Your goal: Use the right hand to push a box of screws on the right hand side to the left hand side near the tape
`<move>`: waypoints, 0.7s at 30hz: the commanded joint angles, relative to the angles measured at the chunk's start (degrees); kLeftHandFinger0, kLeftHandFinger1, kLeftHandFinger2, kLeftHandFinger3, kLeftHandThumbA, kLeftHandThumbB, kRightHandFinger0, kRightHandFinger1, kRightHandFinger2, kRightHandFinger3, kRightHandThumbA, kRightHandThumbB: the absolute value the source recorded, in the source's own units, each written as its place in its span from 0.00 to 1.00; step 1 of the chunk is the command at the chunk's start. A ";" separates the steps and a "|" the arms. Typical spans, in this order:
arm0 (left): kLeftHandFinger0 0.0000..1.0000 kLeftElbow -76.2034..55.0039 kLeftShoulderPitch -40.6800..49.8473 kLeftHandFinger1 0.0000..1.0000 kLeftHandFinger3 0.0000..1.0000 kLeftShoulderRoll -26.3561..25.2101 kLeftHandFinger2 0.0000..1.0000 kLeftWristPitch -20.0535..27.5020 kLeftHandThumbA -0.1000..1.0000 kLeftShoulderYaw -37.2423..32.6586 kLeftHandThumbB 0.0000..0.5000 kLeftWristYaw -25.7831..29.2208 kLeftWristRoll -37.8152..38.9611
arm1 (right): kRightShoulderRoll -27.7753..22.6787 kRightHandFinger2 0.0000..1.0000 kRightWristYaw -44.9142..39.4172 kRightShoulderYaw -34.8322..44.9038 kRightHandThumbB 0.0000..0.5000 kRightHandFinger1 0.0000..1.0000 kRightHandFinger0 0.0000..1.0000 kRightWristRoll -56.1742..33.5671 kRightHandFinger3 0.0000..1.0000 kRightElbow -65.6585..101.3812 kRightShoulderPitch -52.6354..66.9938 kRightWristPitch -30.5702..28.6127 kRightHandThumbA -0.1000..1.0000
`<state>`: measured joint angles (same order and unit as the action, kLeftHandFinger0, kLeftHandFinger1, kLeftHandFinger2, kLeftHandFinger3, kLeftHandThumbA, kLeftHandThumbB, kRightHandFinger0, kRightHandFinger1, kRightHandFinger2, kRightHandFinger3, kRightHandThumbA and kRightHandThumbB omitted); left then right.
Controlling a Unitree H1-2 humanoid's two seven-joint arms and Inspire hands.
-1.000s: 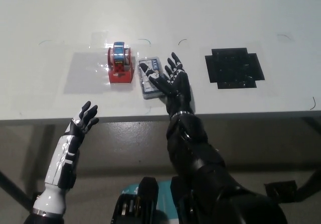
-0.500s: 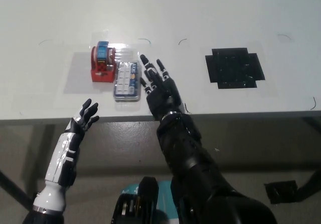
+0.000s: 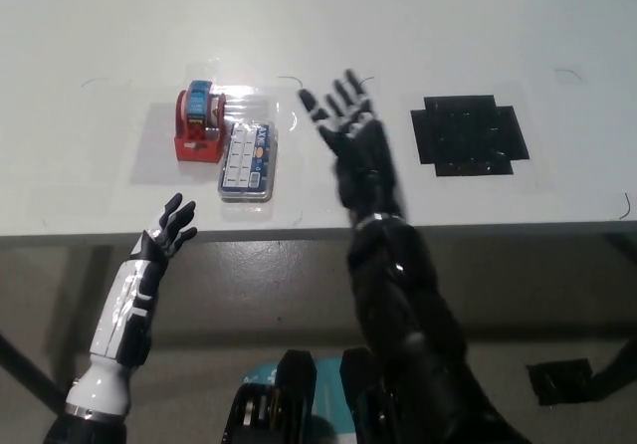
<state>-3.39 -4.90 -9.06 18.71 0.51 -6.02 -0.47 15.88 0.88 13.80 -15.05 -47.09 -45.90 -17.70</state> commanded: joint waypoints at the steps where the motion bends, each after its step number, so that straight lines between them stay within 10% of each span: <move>1: 1.00 -1.11 -1.42 1.00 1.00 -1.51 1.00 -0.75 1.00 0.00 0.33 -0.96 0.39 | -5.04 1.00 4.55 -5.18 0.53 1.00 1.00 21.23 1.00 31.33 7.14 -9.23 1.00; 21: 1.00 -0.43 -3.88 1.00 1.00 -2.70 1.00 -0.13 1.00 1.52 0.23 -1.23 3.06 | -18.21 1.00 -10.83 -13.97 0.47 1.00 1.00 11.86 1.00 69.42 40.53 -1.05 1.00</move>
<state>-3.09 -5.00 -9.09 17.61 0.63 -6.02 -0.44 3.49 0.31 9.28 -9.45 -2.05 -15.58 -17.45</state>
